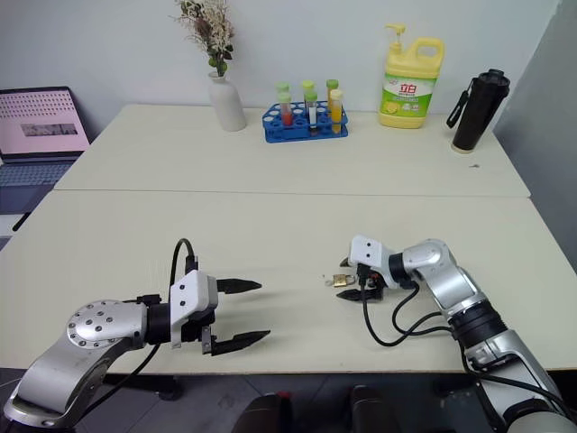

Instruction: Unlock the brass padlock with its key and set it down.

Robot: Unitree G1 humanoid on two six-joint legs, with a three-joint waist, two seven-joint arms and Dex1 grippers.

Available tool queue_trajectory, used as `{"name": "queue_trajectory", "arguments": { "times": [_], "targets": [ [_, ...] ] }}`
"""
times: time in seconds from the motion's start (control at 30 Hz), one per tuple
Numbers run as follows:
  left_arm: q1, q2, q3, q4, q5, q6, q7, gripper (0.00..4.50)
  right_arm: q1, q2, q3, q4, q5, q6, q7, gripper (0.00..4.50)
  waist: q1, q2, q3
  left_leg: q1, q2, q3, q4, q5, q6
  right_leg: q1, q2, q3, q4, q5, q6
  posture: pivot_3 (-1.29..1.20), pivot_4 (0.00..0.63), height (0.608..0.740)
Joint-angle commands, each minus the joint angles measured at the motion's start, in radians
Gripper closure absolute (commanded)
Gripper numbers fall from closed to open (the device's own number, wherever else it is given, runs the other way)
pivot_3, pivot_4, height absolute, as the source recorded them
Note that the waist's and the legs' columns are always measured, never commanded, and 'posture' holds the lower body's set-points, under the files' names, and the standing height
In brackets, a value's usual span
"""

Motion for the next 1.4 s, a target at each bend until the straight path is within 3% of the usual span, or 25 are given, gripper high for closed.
{"name": "queue_trajectory", "arguments": {
  "times": [0.03, 0.17, 0.2, 0.53, 0.67, 0.73, 0.9, 1.07, 1.4],
  "targets": [
    [-0.003, -0.002, -0.007, 0.006, 0.01, -0.029, -0.003, 0.0, 0.012, -0.007, 0.001, -0.009, -0.03, -0.004, -0.013, 2.03, 0.0, 0.0, 0.0, 0.0, 0.0, 0.0, 0.0, 0.0, 0.0, 0.0, 0.0, 0.0, 0.0, 0.0, 0.0, 0.0, 0.15, 0.74],
    [-0.009, -0.011, -0.014, 0.037, 0.02, -0.049, -0.006, 0.0, 0.026, -0.003, 0.008, -0.007, -0.056, -0.04, -0.04, 3.38, 0.0, 0.0, 0.0, 0.001, 0.0, 0.0, 0.0, 0.0, 0.0, 0.001, 0.0, 0.0, 0.001, 0.0, 0.0, 0.0, 0.15, 0.74],
    [-0.011, -0.014, -0.015, 0.045, 0.02, -0.052, -0.004, 0.0, 0.032, -0.001, 0.005, -0.014, -0.059, -0.058, -0.048, 3.54, 0.0, 0.0, 0.0, 0.002, 0.0, 0.0, 0.0, 0.0, 0.0, 0.001, 0.0, 0.0, 0.001, 0.0, 0.0, 0.0, 0.15, 0.74],
    [-0.072, -0.054, -0.012, 0.086, -0.023, 0.004, 0.016, 0.0, 0.171, -0.09, -0.052, -0.193, -0.175, -0.353, -0.21, 3.54, 0.003, -0.001, 0.0, 0.001, -0.001, 0.0, 0.0, 0.0, 0.0, 0.001, 0.0, 0.0, 0.001, 0.0, 0.0, 0.0, 0.15, 0.74],
    [-0.178, -0.098, -0.02, 0.1, -0.077, 0.091, 0.037, 0.0, 0.213, -0.174, -0.074, -0.231, -0.388, -0.637, -0.423, 3.54, 0.006, -0.001, 0.0, 0.0, -0.002, 0.0, 0.002, 0.0, 0.0, 0.001, 0.0, -0.001, 0.001, 0.0, 0.0, 0.0, 0.15, 0.74],
    [-0.241, -0.121, -0.035, 0.109, -0.103, 0.139, 0.043, 0.0, 0.206, -0.197, -0.098, -0.208, -0.534, -0.793, -0.622, 3.54, 0.003, -0.001, 0.0, 0.0, -0.002, 0.0, 0.002, 0.0, 0.0, 0.001, 0.001, 0.0, 0.001, 0.0, 0.001, 0.0, 0.15, 0.74],
    [-0.392, -0.167, -0.063, 0.157, -0.15, 0.232, 0.041, 0.0, 0.193, -0.198, -0.143, -0.163, -0.679, -0.932, -0.878, 3.54, -0.004, -0.001, 0.0, 0.001, -0.001, 0.001, 0.001, 0.001, -0.001, 0.001, 0.002, 0.001, 0.001, 0.0, 0.001, 0.0, 0.15, 0.74],
    [-0.544, -0.22, -0.114, 0.245, -0.138, 0.273, 0.042, 0.0, 0.185, -0.184, -0.153, -0.165, -0.684, -0.972, -0.937, 3.54, -0.001, -0.001, 0.0, 0.0, -0.001, 0.0, 0.001, 0.001, -0.001, 0.001, 0.003, 0.001, 0.001, 0.0, 0.001, 0.0, 0.15, 0.74],
    [-0.66, -0.281, -0.195, 0.392, -0.076, 0.224, -0.004, 0.0, 0.179, -0.164, -0.149, -0.18, -0.667, -1.01, -0.948, 3.54, -0.002, -0.001, 0.0, 0.0, -0.002, 0.001, 0.002, 0.001, -0.001, 0.001, 0.003, 0.002, 0.001, 0.0, 0.001, 0.0, 0.15, 0.74]
  ]
}}
